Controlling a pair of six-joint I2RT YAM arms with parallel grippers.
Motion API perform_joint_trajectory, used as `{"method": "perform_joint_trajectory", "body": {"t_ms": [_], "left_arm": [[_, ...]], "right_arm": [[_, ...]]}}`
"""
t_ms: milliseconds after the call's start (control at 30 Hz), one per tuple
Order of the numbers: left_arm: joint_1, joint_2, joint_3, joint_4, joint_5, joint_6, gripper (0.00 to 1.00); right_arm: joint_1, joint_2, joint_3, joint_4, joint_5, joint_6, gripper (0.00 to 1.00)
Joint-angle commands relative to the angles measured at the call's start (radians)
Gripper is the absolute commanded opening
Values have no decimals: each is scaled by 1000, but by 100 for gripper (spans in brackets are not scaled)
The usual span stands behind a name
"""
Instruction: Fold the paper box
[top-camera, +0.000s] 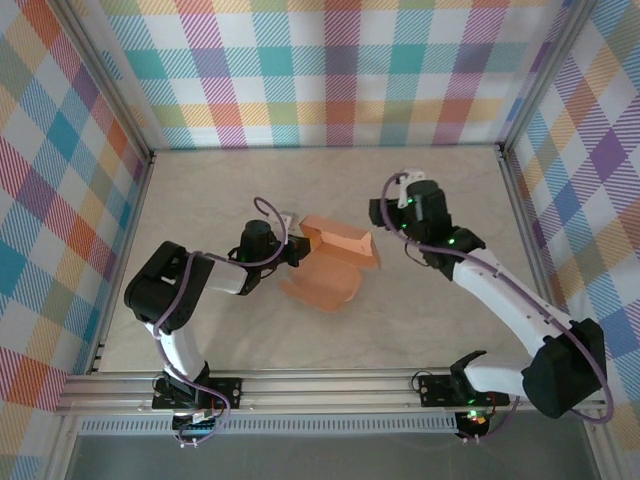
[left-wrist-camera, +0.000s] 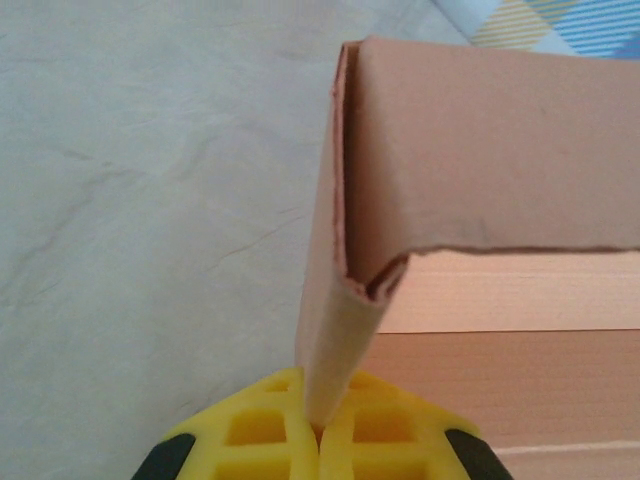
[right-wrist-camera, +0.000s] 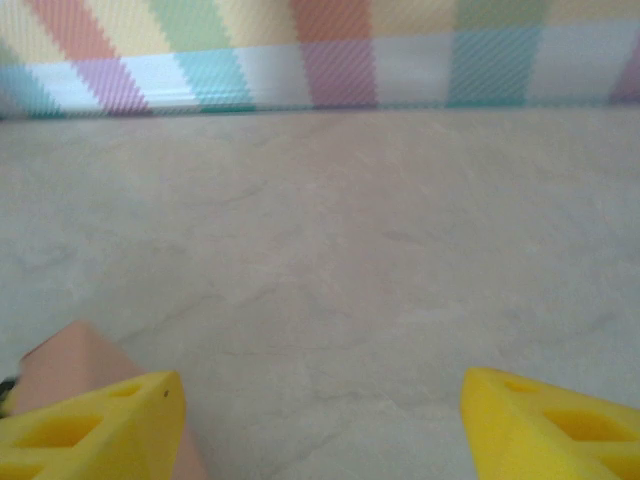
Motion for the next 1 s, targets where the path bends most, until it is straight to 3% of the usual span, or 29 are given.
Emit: {"method": "perform_joint_trajectory", "body": {"t_ms": [0, 67, 200, 467, 733, 967], "left_arm": [[14, -61, 31, -29, 138, 37, 0], [13, -76, 46, -50, 176, 37, 1], [11, -73, 72, -60, 215, 32, 1], [4, -54, 112, -62, 153, -8, 1], [-7, -46, 128, -89, 74, -31, 1], [-9, -43, 133, -98, 24, -52, 1]], "right_arm": [[-124, 75, -19, 17, -338, 252, 71], [-156, 134, -18, 55, -467, 283, 71], [-157, 215, -12, 91, -605, 270, 71], [-100, 338, -17, 221, -858, 287, 69], [-9, 393, 4, 261, -931, 267, 69], [9, 398, 5, 259, -941, 254, 69]]}}
